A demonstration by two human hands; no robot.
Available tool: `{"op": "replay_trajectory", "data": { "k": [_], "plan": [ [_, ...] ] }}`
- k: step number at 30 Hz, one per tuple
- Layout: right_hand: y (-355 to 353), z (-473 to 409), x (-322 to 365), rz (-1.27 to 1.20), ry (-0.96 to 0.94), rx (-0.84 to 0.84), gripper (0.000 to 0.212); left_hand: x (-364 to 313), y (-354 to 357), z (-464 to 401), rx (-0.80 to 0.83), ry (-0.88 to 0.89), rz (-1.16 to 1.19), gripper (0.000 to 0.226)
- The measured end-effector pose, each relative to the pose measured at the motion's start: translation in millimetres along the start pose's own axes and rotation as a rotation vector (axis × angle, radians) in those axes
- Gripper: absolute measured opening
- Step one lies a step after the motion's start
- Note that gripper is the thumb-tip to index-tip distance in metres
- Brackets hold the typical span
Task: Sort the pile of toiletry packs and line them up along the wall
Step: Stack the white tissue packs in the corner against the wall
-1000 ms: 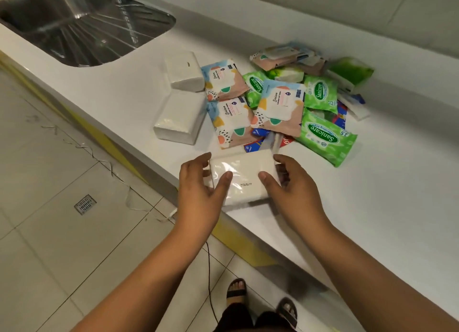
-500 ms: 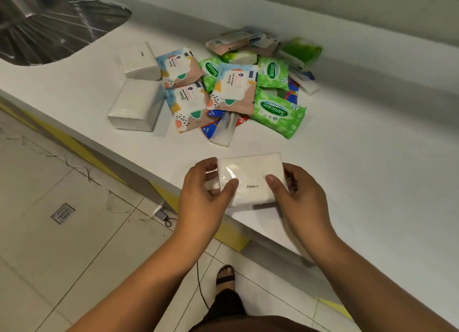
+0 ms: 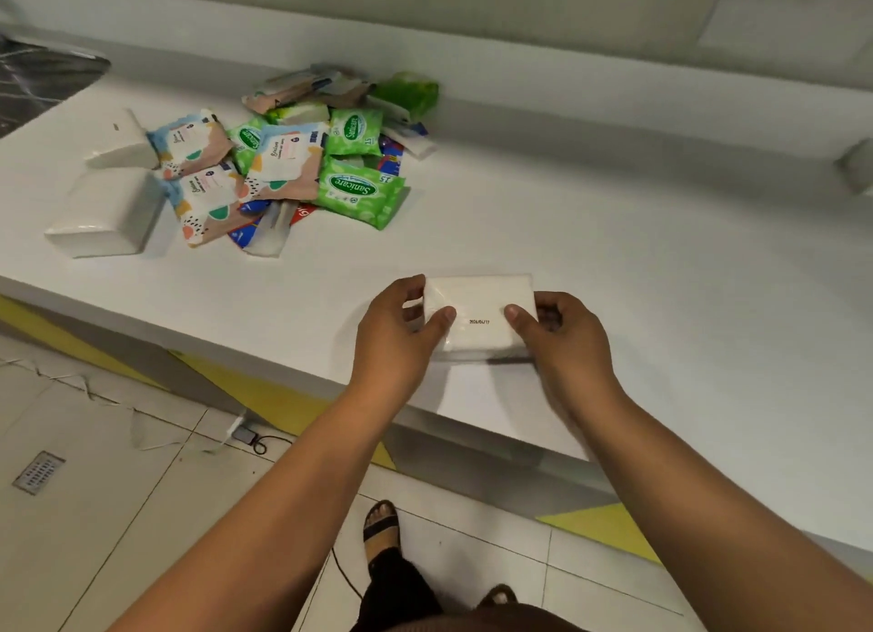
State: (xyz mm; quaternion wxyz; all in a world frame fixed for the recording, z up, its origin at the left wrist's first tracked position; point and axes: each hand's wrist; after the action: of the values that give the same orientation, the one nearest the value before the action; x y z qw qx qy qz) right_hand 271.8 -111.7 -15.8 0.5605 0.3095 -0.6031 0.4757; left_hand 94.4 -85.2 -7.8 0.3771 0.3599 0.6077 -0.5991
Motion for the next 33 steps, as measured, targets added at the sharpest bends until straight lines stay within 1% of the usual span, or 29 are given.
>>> {"op": "replay_trajectory", "data": {
  "k": [5,10,18,28,33],
  "plan": [
    [-55.9,0.3,-17.0,-0.057,0.061,-0.084,0.036,-23.4,49.9,13.4,0.067,0.033,0.001,0.048],
    [-106.7,11.0,-28.5,-0.066,0.077,-0.163,0.035,-45.9,92.2,27.3,0.155,0.065,-0.006,0.044],
    [-180.0,18.0,-48.1,-0.117,0.139,-0.345,0.037,-82.6,160.6,33.8,0.346,0.162,-0.037,0.046],
    [-233.7,9.0,-57.1,-0.168,0.186,-0.567,0.032,-114.4,232.9,10.0,0.544,0.28,-0.055,0.048],
    [-252.6,-7.5,-60.3,-0.16,0.173,-0.657,0.026,-128.0,266.2,-5.6,0.595,0.337,-0.064,0.047]
  ]
}}
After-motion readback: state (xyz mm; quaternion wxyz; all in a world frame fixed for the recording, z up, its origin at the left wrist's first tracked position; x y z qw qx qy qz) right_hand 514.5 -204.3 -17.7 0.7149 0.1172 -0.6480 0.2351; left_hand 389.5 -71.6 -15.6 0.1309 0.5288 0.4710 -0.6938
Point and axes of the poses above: each hand's wrist, its own z-axis away from the middle knuckle, its own y-axis out of the palm, x = y × z, and after that the axes turned 7 degrees about -z, right-handed
